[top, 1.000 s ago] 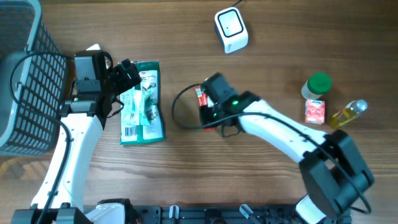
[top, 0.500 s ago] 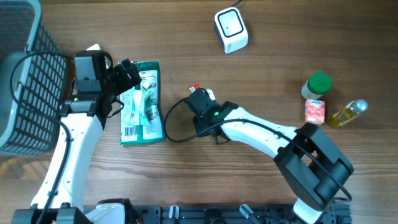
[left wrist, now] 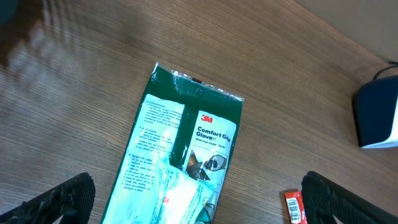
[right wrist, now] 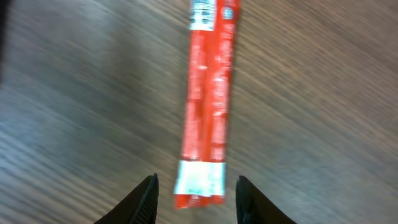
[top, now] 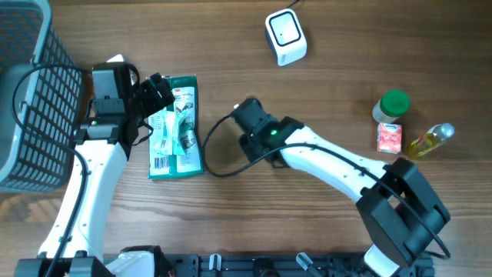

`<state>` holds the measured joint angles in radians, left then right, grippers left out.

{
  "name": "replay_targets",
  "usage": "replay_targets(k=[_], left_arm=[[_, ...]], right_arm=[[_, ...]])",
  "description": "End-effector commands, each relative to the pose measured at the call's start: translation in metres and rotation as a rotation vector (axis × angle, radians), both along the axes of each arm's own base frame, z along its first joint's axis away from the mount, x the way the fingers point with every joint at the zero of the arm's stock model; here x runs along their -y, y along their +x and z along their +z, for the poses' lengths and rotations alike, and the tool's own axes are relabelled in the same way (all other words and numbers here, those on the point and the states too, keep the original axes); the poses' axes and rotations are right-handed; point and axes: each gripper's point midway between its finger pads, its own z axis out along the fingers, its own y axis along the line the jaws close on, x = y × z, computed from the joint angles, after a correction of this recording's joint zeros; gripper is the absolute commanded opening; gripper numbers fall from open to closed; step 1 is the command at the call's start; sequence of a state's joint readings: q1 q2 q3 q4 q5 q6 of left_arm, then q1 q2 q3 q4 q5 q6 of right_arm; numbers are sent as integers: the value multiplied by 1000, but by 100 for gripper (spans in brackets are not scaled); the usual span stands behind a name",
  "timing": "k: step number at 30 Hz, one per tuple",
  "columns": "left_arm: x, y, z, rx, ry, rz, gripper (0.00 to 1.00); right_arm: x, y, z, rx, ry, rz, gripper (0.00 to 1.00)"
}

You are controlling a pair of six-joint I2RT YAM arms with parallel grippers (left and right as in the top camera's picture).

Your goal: Scan the item barcode

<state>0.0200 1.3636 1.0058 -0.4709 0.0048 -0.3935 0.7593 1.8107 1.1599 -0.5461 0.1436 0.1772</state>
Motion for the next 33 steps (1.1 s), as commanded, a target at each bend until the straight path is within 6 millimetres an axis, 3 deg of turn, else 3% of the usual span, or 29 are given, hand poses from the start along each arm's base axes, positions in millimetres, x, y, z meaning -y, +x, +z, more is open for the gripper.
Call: replay_targets(k=[1,5,18,20,25,33], left_arm=[[-2,1,-1,-1,16,-9,100],[-2,1,-1,-1,16,-9,100],[-2,1,-1,-1,16,-9,100],[-2,1,-1,-1,16,-9,100],[-2,1,-1,-1,16,-9,100],[-2,1,-1,-1,16,-9,100]], right_arm=[[17,6,-10,-41,2,-2,40],[4,-2,-21,-144,107,23,35],[12,-7,-56,-197,44,11,30],[12,-7,-57,-198,43,10,30],[12,-7,-57,-199,44,10,9],[11,-8,-51,-215,39,19,4]])
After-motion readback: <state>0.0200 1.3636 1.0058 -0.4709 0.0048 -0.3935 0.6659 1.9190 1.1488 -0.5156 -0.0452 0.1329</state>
